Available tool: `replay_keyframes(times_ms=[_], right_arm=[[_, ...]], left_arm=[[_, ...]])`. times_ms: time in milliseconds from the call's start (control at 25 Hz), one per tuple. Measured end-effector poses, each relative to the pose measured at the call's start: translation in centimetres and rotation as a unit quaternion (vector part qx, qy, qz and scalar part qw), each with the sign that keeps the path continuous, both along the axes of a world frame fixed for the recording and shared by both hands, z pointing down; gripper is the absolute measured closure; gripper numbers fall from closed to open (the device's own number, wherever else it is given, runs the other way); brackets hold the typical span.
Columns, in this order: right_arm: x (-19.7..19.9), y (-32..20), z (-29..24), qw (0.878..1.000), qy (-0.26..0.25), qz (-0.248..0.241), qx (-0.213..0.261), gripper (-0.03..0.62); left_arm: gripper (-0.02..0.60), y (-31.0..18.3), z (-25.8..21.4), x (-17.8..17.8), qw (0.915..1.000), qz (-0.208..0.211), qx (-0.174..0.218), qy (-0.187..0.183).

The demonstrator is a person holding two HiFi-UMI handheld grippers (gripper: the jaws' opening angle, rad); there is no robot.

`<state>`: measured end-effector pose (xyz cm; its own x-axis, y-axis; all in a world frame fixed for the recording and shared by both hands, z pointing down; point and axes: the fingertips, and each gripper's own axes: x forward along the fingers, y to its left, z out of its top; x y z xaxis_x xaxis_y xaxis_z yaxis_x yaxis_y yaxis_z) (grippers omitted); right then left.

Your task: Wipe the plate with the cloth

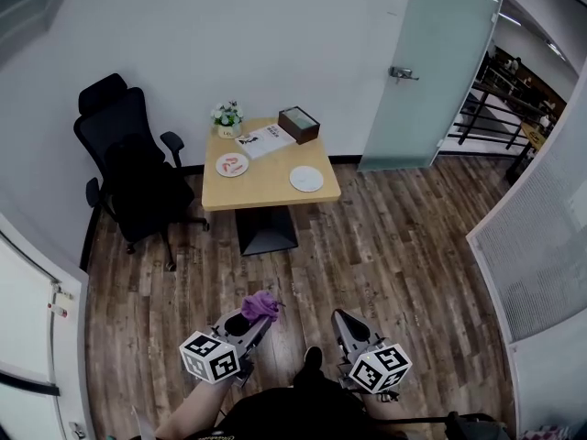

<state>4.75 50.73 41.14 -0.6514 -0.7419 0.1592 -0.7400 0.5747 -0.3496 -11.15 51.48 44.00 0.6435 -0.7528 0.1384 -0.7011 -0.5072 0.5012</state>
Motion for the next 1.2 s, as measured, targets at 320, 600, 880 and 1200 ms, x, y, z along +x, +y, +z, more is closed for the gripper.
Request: replay_keyframes(times_ms=[320, 600, 880, 1200], right_arm=[[4.1, -10.1, -1.9, 0.999, -0.011, -0.042, 0.008, 0.594], [11.0, -16.8, -1.4, 0.999, -0.017, -0.043, 0.007, 0.594], [15.6, -20.9, 0.1, 1.000, -0.008, -0.011, 0.001, 0.594], [14.1, -23.6, 1.0, 0.999, -0.013, -0.031, -0.008, 0.594]], left_arm=[[0.449, -10.1, -3.1, 4.6, 0.9994, -0.023, 0.020, -0.016], [0.449, -17.3, -3.1, 10.7, 0.9992, -0.032, 0.015, -0.021], [0.449, -20.1, -2.6, 13.4, 0.9986, -0.042, -0.001, -0.032], [0.449, -22.8, -2.2, 12.7, 0.9977, -0.056, -0.009, -0.037]])
